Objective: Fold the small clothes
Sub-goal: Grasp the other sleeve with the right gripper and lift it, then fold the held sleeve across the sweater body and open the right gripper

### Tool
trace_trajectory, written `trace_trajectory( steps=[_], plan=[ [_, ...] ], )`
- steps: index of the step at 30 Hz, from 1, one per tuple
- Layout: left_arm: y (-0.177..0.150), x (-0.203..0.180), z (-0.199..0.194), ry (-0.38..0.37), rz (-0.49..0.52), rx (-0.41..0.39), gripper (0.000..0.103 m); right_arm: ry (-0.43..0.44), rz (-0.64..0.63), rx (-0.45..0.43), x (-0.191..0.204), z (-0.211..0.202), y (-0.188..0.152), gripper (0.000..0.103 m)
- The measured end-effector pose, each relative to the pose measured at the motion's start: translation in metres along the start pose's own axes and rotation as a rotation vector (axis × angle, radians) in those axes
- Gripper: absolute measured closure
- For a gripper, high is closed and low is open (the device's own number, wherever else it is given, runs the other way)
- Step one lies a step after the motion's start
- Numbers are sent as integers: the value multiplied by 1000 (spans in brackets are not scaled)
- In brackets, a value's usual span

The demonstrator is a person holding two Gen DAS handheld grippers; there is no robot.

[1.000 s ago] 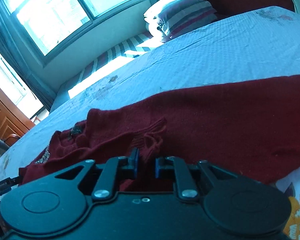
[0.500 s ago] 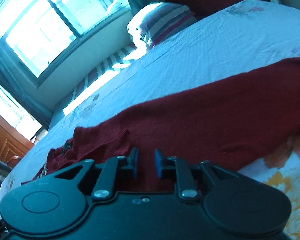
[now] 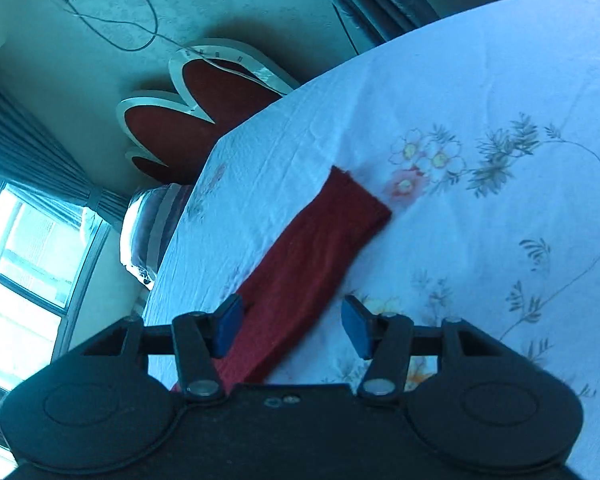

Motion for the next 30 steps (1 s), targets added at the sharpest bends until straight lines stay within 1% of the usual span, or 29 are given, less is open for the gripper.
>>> trace_trajectory(
  steps=[1, 2, 4, 6, 7, 8, 11, 14, 15, 16, 18, 20, 21, 22, 23, 25, 26, 28, 30],
  plan=[
    [0, -3, -3, 5, -2, 1, 1, 9, 26, 13, -6, 3, 1, 48],
    [0, -5, -5, 7, -6, 2, 1, 17, 52, 33, -13, 10, 1, 52],
    [1, -12, -11, 13, -11, 2, 1, 59, 65, 46, -17, 17, 1, 54],
    [3, -18, -18, 17, -13, -7, 1, 86, 70, 61, -16, 27, 3, 55],
    [4, -20, -22, 21, -13, -12, 1, 102, 80, 69, -15, 32, 4, 57],
    [5, -22, -26, 22, -15, -15, 1, 109, 80, 80, -14, 37, 5, 58],
    [9, -24, -33, 26, -22, -23, 1, 145, 74, 109, -4, 54, 7, 57],
    [11, -19, -37, 44, -32, -29, 1, 163, 47, 93, 4, 55, 14, 57],
    [11, -16, -38, 47, -38, -29, 1, 135, 33, 95, 3, 56, 15, 58],
    [11, -12, -39, 49, -45, -28, 1, 116, 35, 93, -1, 55, 14, 66],
    [10, -5, -40, 59, -48, -26, 1, 114, 70, 74, -10, 52, 17, 75],
    [7, 7, -37, 70, -54, -15, 1, 106, 78, 69, -14, 55, 20, 83],
    [6, 14, -35, 81, -61, -6, 1, 83, 69, 75, -14, 56, 21, 92],
    [4, 21, -33, 92, -67, 3, 1, 46, 42, 81, -11, 57, 22, 94],
    [1, 31, -31, 102, -77, 12, 1, 31, 6, 81, -5, 57, 22, 95],
    [-4, 49, -26, 122, -92, 28, 1, 39, -37, 76, 10, 54, 20, 95],
    [-7, 60, -23, 137, -91, 37, 1, 39, -78, 72, 22, 52, 18, 95],
    [-15, 81, -18, 168, -87, 51, 1, 60, -141, 71, 48, 48, 10, 95],
    [-21, 105, -13, 186, -93, 63, 1, 75, -229, 83, 82, 47, -5, 95]
  ],
)
Point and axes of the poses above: each gripper's, at about its wrist camera, not at the fingertips, and z roughly the way its jaws point, x to its left, y to its top, the point moved 6 cm from there along z, roughly the way its jaws point, and after that the axes turned 11 degrees about y, right-handed, at the moved point
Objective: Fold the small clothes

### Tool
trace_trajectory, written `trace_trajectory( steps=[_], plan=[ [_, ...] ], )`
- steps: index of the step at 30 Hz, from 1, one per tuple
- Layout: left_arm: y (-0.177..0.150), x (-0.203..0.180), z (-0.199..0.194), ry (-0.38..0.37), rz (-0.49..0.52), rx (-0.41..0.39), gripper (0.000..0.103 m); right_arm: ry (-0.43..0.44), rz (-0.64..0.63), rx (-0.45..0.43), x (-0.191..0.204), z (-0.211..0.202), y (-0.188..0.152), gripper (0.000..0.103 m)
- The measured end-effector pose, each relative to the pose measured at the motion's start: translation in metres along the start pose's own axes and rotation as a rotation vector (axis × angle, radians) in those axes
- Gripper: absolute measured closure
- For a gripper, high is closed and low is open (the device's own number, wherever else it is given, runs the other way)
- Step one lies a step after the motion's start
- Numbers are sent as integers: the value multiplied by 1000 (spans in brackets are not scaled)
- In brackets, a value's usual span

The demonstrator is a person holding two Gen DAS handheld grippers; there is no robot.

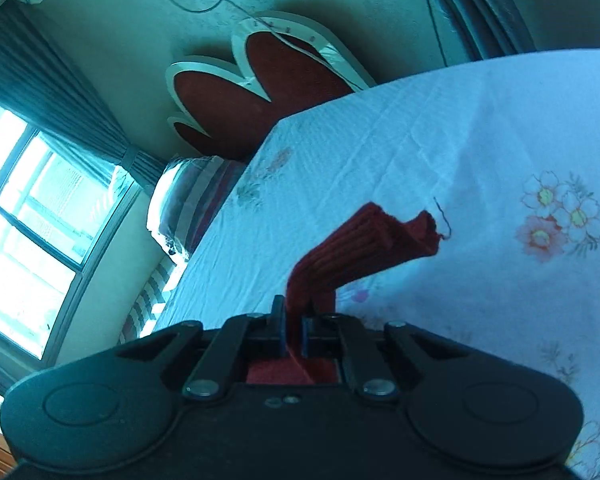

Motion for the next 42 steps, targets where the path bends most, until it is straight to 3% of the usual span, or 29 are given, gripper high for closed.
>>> trace_trajectory(
  steps=[4, 7, 10, 14, 18, 21, 24, 30, 32, 36, 39, 42],
  plan=[
    [-7, 56, 14, 25, -38, 20, 1, 75, -138, 35, 79, 15, -27, 95],
    [-10, 98, 22, 54, -54, 20, 1, 159, -232, 96, 151, 36, -68, 95],
    [-13, 136, 27, 72, -56, 15, 1, 259, -326, 180, 226, 59, -127, 95],
    [-21, 179, 30, 61, -82, 27, 1, 398, -431, 335, 314, 87, -232, 95],
    [-31, 202, 32, 51, -95, 37, 1, 475, -545, 520, 360, 104, -349, 95],
    [-39, 213, 34, 36, -121, 49, 1, 462, -708, 649, 369, 109, -429, 95],
    [-46, 220, 38, 35, -130, 58, 1, 445, -799, 698, 366, 102, -466, 95],
    [-53, 224, 43, 29, -134, 67, 1, 425, -867, 695, 369, 88, -486, 90],
    [-53, 220, 42, 23, -132, 69, 1, 431, -867, 703, 371, 87, -489, 82],
    [-46, 208, 35, 4, -126, 51, 1, 438, -985, 721, 370, 81, -494, 55],
    [-30, 178, 29, -113, -162, 32, 1, 461, -1018, 689, 365, 63, -478, 54],
    [-9, 128, 26, -245, -190, 35, 1, 436, -934, 621, 344, 49, -433, 57]
  ],
)
Point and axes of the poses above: each gripper's, at about its wrist camera, not at the fingertips, and z roughly the way its jaws point, x to its left, y to its top, the point moved 6 cm from there along z, roughly the way its jaws point, and after that the axes turned 11 degrees about y, right-handed, at the moved point
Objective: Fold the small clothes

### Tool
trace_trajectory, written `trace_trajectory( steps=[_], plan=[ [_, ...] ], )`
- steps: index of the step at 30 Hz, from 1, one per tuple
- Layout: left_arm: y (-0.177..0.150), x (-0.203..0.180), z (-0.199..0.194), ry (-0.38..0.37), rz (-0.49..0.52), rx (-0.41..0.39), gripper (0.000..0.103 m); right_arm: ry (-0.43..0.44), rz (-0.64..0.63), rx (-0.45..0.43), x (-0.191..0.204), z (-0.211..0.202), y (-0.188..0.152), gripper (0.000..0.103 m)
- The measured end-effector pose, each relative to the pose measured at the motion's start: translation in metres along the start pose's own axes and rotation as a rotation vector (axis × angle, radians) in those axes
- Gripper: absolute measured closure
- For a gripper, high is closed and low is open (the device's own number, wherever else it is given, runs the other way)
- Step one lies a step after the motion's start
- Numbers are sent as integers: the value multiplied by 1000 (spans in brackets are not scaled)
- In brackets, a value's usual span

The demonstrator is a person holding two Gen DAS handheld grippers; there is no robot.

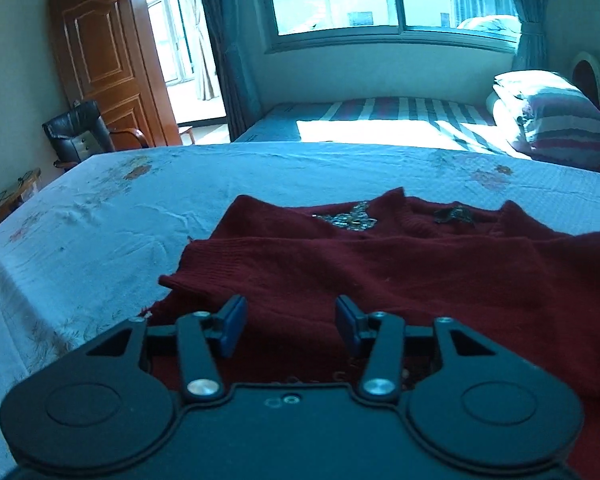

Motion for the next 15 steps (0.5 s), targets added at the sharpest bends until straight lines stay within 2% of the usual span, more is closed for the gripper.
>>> trace_trajectory(
  steps=[4, 5, 6, 7, 8, 10, 15],
  plan=[
    [6, -80, 21, -185, -22, 40, 1, -91, 218, -98, -68, -67, -14, 57],
    [6, -98, 27, -219, -21, 55, 5, -111, 276, -121, -86, -83, -19, 58],
    [5, -117, 34, -255, -27, 77, 16, -135, 342, -150, -106, -101, -27, 60],
    [3, -134, 43, -277, -31, 109, 19, -147, 400, -170, -121, -114, -33, 61],
    [2, -152, 53, -281, -28, 136, 24, -147, 470, -188, -138, -125, -41, 61],
    [1, -176, 63, -279, 6, 142, 25, -120, 605, -235, -167, -141, -53, 63],
    [-6, -219, 85, -190, 114, 166, 25, 10, 844, -309, -213, -145, -71, 61]
  ],
)
Point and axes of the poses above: each gripper's, at about its wrist camera, not at the fingertips, and z roughly the way its jaws point, x to its left, y to its top, the point moved 6 cm from there along z, roughly the way its jaws point, and after that the axes turned 11 degrees about y, right-handed, at the moved point
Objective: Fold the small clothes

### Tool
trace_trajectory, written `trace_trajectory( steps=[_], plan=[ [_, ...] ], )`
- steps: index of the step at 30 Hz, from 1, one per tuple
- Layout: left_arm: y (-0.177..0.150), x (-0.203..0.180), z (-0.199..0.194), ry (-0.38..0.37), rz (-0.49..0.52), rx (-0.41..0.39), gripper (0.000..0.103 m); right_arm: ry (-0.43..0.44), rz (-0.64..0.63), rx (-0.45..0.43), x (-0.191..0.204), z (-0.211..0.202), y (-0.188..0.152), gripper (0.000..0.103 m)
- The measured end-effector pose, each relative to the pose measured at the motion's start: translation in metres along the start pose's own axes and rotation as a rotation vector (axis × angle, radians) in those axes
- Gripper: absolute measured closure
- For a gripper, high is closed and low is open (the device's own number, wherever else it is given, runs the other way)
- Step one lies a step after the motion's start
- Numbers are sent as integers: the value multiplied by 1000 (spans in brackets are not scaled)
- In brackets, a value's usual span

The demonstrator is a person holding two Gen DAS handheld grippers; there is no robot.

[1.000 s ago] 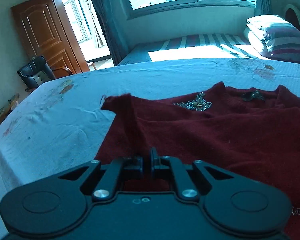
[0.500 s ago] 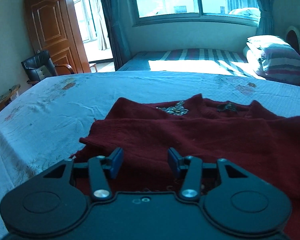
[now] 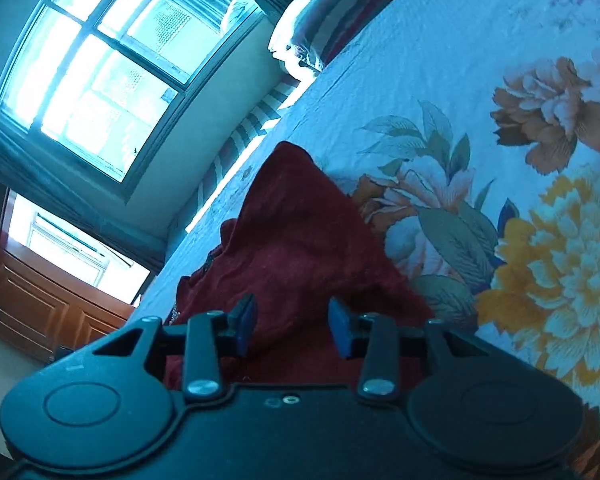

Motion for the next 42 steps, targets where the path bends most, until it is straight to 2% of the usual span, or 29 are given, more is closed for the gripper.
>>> trace_trajectory(
  steps=[2, 3, 4, 5, 6, 8, 9, 10, 12, 15, 19, 21, 23, 24, 26, 27, 29, 32, 33, 34, 36, 37, 38, 40, 42],
  plan=[
    [1, -11, 3, 18, 35, -13, 25, 16, 78, 21, -12, 11, 2, 61],
    [2, -14, 0, 31, 54, -15, 25, 0, 104, 30, -17, 17, 3, 65],
    [2, -19, 0, 32, 64, -15, 25, 6, 111, 28, -19, 21, 5, 84],
    [2, -22, -1, 32, 71, -17, 25, -24, 78, -10, -19, 20, 10, 98],
    [2, -25, -1, 40, 80, -23, 25, -49, 69, -45, -22, 16, 15, 101],
    [2, -32, -2, 54, 106, -32, 25, -34, 141, -95, -37, 8, 24, 100],
    [3, -33, -5, 65, 113, -45, 25, -8, 155, -54, -40, 10, 25, 94],
    [4, -34, -9, 68, 118, -65, 25, 4, 148, -11, -40, 11, 24, 84],
    [13, -29, -18, 79, 117, -129, 25, -3, 15, -10, -26, -1, 28, 76],
    [22, -30, -18, 75, 130, -140, 25, -44, -213, -15, 2, 2, 48, 55],
    [29, -34, -9, 82, 142, -125, 25, -95, -410, 57, 21, 53, 74, 62],
    [28, -36, -5, 87, 155, -119, 25, -106, -458, 98, 20, 71, 76, 63],
    [27, -39, 0, 89, 174, -113, 25, -147, -498, 128, 15, 86, 77, 58],
    [27, -41, 3, 89, 192, -111, 25, -159, -505, 145, 13, 92, 77, 60],
    [26, -46, 6, 90, 216, -109, 25, -135, -511, 173, 12, 97, 74, 74],
    [26, -47, 7, 89, 222, -108, 25, -133, -531, 182, 14, 100, 73, 94],
    [26, -50, 8, 90, 233, -115, 25, -160, -548, 190, 12, 102, 73, 94],
    [26, -54, 12, 90, 247, -108, 25, -159, -500, 136, 3, 89, 81, 94],
    [26, -55, 14, 90, 254, -103, 25, -161, -481, 145, -3, 88, 82, 84],
    [26, -57, 16, 93, 258, -104, 25, -201, -468, 145, -12, 89, 84, 78],
    [30, -59, 8, 101, 255, -147, 25, -219, -432, 91, -18, 83, 94, 77],
    [32, -58, 3, 102, 251, -173, 25, -227, -431, 53, -15, 77, 98, 90],
    [35, -59, -3, 96, 244, -203, 25, -195, -442, 30, -9, 71, 100, 94],
    [38, -62, -11, 73, 248, -248, 25, -134, -505, 36, 8, 70, 97, 94],
    [39, -70, -16, 26, 275, -276, 25, -78, -600, 101, 25, 84, 89, 95]
  ],
)
Point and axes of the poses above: each gripper's, at about its wrist camera, not at the fingertips, and z roughly the way its jaws point, x to its left, y to its top, the point moved 6 cm from there along z, roughly the way its jaws point, and after that the axes turned 11 degrees about y, right-handed, at the moved point
